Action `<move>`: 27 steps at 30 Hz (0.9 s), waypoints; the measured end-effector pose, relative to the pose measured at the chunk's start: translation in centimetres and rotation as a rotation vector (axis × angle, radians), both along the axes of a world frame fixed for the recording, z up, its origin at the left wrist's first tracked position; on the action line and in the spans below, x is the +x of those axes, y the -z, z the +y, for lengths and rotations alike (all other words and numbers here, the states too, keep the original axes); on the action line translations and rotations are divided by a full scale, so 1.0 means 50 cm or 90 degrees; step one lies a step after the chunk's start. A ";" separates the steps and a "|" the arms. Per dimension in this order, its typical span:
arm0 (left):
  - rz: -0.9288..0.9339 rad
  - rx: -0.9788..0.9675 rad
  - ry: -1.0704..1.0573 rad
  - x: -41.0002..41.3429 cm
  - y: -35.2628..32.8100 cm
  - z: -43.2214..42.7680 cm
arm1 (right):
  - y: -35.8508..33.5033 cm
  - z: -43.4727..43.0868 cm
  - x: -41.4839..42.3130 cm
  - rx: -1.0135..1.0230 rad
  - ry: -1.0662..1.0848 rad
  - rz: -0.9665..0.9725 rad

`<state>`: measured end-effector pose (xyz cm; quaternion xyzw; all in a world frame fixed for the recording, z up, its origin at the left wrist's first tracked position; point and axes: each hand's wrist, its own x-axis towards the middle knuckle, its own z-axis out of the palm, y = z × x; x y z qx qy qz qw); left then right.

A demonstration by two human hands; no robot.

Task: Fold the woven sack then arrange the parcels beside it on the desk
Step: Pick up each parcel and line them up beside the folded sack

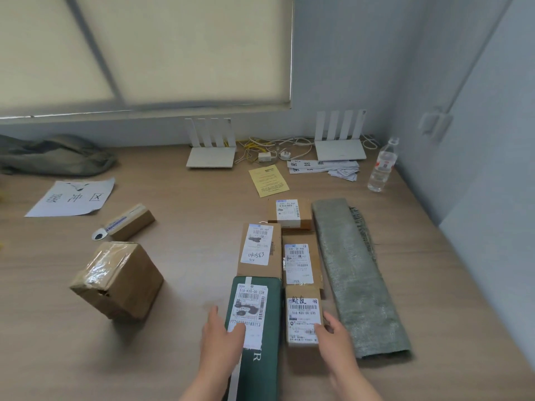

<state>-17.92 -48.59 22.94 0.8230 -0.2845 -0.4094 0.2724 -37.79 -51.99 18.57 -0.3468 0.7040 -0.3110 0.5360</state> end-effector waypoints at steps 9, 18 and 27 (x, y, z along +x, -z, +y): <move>0.108 -0.029 0.031 -0.020 0.023 0.023 | -0.002 0.003 0.006 0.010 -0.046 0.021; 0.166 -0.041 0.019 0.029 0.019 0.025 | -0.053 0.014 0.040 -0.095 -0.041 0.171; 0.165 -0.178 0.030 0.215 -0.037 0.016 | -0.155 0.015 0.227 -0.200 -0.009 0.121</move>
